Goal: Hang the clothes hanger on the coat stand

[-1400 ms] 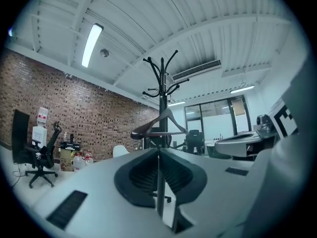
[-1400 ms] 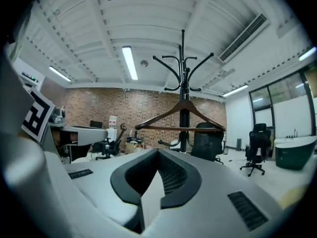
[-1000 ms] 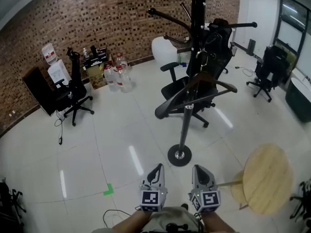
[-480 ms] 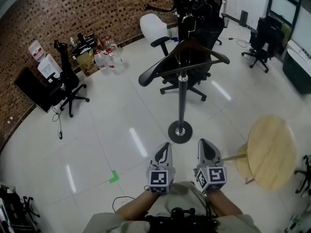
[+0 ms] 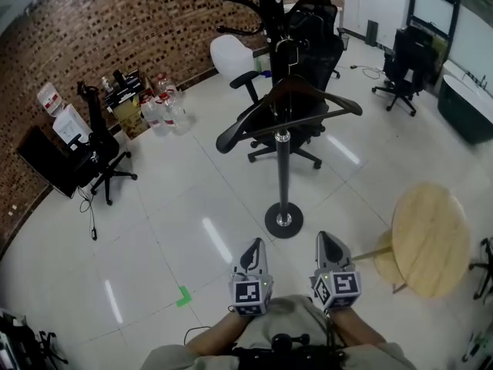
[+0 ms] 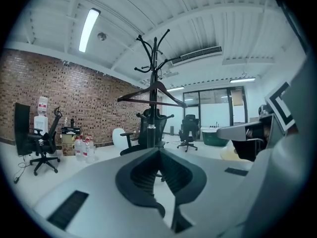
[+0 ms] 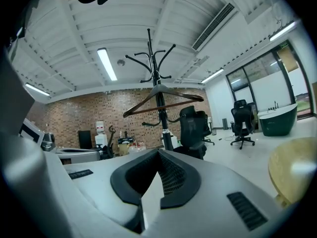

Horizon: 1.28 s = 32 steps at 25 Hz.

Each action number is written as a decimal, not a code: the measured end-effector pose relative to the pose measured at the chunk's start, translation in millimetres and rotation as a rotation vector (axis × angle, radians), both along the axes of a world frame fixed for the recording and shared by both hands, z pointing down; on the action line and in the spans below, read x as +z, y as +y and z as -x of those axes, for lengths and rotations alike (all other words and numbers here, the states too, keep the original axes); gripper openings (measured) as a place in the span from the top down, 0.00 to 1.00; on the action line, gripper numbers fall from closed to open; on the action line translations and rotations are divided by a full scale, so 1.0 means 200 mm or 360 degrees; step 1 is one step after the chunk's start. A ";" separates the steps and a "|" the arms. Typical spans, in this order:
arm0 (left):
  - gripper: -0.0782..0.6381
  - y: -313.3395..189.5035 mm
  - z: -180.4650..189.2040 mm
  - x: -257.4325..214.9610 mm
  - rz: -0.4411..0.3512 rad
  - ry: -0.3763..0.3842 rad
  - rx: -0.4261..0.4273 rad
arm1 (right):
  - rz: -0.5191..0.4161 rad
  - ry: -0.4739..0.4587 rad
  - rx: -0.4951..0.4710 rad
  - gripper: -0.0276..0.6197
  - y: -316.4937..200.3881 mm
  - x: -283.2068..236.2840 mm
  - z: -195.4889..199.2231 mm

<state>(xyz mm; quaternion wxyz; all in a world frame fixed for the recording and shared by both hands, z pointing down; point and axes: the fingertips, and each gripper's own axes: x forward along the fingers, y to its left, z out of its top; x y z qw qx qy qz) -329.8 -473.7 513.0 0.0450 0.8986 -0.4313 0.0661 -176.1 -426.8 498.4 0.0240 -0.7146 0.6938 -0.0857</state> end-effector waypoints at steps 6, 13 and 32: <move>0.88 0.03 0.00 0.00 -0.0020 -0.0021 0.0011 | -0.0012 -0.0035 -0.0013 0.96 0.01 -0.02 0.00; 0.88 0.10 0.00 0.01 -0.0002 -0.0015 0.0030 | -0.0005 -0.0005 -0.0096 0.96 0.08 -0.03 0.08; 0.88 0.23 0.03 -0.07 -0.0016 0.0007 0.0039 | -0.0002 -0.0008 -0.0083 0.96 0.22 -0.08 0.10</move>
